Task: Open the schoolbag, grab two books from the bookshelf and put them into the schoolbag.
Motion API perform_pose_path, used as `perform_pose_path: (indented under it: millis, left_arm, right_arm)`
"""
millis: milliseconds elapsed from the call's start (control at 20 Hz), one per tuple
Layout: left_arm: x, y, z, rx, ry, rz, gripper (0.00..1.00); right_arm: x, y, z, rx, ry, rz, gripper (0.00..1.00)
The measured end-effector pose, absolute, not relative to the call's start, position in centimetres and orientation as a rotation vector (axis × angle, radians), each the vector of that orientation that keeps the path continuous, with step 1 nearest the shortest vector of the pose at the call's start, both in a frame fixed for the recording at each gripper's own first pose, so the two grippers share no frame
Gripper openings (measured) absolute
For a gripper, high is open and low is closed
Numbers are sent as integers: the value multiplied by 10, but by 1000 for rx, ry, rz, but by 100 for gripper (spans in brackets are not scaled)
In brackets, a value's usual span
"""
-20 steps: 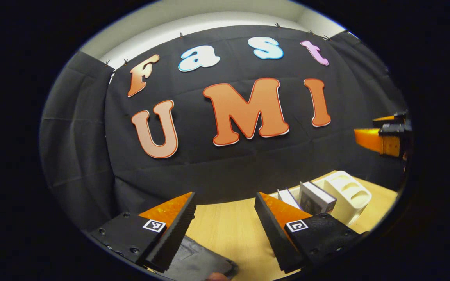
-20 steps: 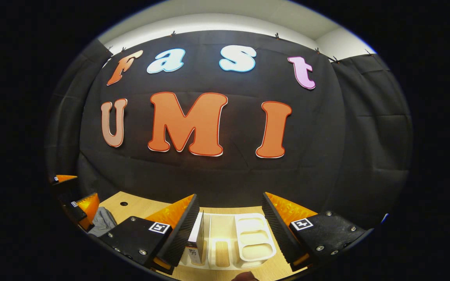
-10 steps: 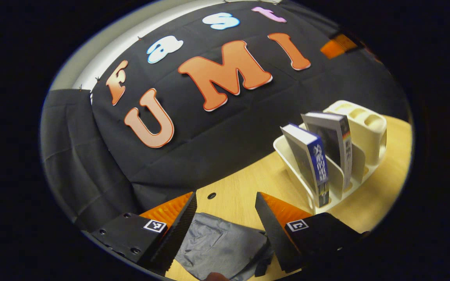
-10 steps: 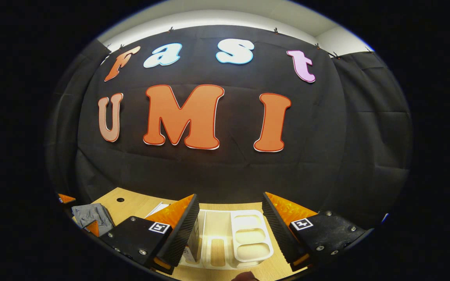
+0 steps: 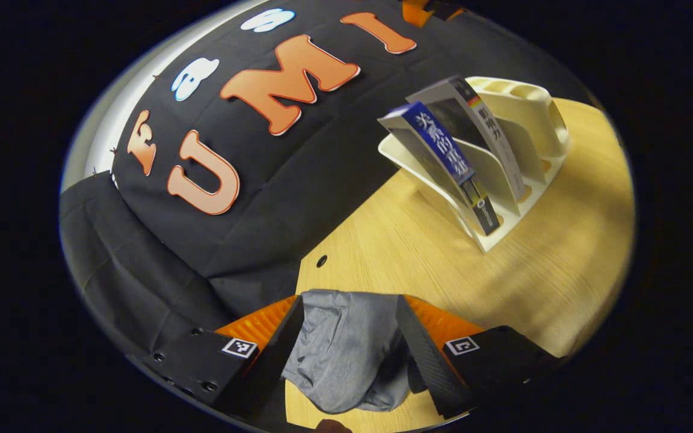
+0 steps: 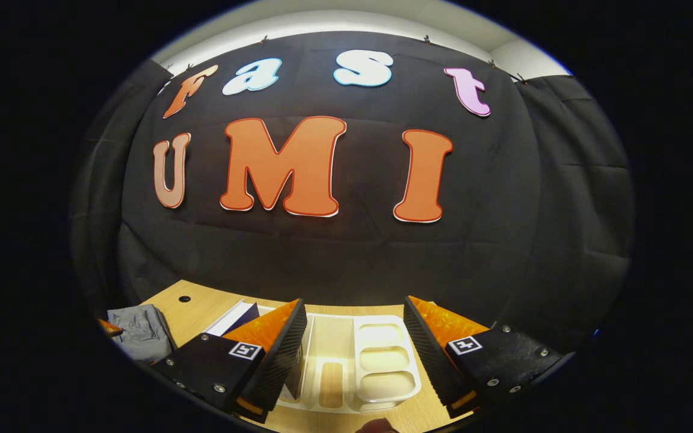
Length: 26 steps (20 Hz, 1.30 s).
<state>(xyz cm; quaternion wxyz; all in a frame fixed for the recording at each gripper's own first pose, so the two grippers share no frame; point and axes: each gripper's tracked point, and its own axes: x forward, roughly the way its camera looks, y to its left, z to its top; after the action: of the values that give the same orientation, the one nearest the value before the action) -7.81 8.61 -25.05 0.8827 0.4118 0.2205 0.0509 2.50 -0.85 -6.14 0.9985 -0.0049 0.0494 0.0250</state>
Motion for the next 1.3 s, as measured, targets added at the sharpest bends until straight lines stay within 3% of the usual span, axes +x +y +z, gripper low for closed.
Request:
perform_pose_path:
  millis: [450,750,1050,1300]
  left_arm:
    - [-100,126,-305,1017,590,207,98]
    - [-105,153,-301,1073,618,362,95]
    - [-89,159,-303,1103,629,375,81]
    - [-74,171,-313,1072,684,352,57]
  right_arm:
    - [28,-18,-73,1,109,95,97]
    - [24,-37,-67,-22,94,112,97]
    - [13,-56,-65,-28,83,116,96]
    - [8,-69,-66,-39,83,105,96]
